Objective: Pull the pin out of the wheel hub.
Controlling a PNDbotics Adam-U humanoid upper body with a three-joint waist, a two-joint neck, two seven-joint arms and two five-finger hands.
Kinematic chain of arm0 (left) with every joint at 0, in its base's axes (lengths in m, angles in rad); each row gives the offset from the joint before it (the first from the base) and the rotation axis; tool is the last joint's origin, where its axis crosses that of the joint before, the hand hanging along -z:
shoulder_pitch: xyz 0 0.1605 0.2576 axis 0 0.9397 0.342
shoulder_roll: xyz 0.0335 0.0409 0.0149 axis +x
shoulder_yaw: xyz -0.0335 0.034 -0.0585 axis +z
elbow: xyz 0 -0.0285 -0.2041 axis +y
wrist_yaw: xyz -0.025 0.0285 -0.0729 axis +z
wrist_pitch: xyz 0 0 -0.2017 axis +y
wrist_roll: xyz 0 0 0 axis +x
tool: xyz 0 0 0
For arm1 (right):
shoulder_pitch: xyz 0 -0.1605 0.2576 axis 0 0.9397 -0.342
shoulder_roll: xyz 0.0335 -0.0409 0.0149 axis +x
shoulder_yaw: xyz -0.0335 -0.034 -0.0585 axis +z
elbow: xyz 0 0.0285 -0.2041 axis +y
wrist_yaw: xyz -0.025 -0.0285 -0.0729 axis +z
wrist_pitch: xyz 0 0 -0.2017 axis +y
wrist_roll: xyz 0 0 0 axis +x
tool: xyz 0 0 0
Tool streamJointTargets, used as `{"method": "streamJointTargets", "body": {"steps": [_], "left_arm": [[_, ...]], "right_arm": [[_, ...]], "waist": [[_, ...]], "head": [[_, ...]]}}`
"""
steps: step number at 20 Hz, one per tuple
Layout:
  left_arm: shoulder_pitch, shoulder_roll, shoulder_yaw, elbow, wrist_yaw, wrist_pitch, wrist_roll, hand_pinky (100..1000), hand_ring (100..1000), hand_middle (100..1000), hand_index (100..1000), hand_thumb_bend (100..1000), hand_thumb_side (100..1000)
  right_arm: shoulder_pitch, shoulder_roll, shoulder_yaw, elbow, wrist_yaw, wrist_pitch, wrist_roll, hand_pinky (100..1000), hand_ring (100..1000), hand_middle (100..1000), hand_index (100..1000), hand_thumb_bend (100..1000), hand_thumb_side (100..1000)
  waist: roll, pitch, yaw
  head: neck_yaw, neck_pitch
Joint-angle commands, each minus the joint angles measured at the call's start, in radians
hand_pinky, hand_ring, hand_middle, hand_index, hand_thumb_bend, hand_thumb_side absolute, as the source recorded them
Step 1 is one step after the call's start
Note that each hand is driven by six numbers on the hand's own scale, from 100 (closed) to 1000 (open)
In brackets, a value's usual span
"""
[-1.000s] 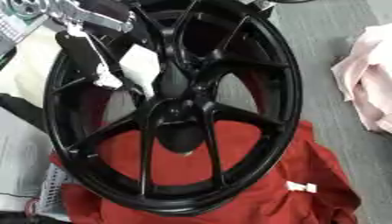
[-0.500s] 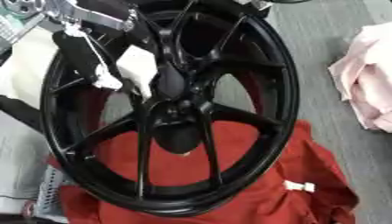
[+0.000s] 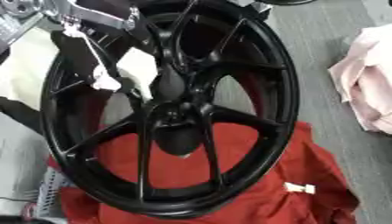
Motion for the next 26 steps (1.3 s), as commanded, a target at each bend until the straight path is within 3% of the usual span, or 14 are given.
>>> {"method": "streamJointTargets", "body": {"steps": [1,5,14,20,26], "left_arm": [[-0.025,0.027,0.03,-0.026,0.024,0.015,0.0,695,489,312,429,100,206],[-0.029,0.032,0.061,-0.046,0.037,0.043,0.0,666,467,292,336,100,106],[-0.032,0.054,0.198,-0.105,0.069,0.117,0.0,647,436,259,309,100,120],[-0.01,0.092,0.376,-0.067,0.092,0.153,0.02,651,425,253,316,100,145],[0.03,0.162,0.53,0.083,0.046,0.157,0.169,654,417,247,319,100,163]], "right_arm": [[-0.007,-0.018,-0.01,-0.019,-0.002,-0.002,-0.004,770,689,610,672,100,611],[-0.006,-0.016,-0.01,-0.019,-0.003,-0.003,-0.005,770,688,610,672,100,613],[-0.003,-0.014,-0.013,-0.019,-0.003,-0.005,-0.007,771,688,610,672,100,611],[0.002,-0.016,-0.019,-0.019,-0.001,-0.01,-0.01,771,688,610,672,100,606],[0.009,-0.019,-0.025,-0.019,0.002,-0.013,-0.015,772,688,610,672,100,602]], "waist": [[-0.005,-0.02,0.001],[-0.005,-0.02,0.002],[-0.008,-0.024,0.006],[-0.012,-0.027,0.017],[-0.014,-0.03,0.034]], "head": [[0.003,-0.008],[0.002,-0.006],[0.0,-0.008],[-0.004,-0.005],[-0.003,-0.006]]}}
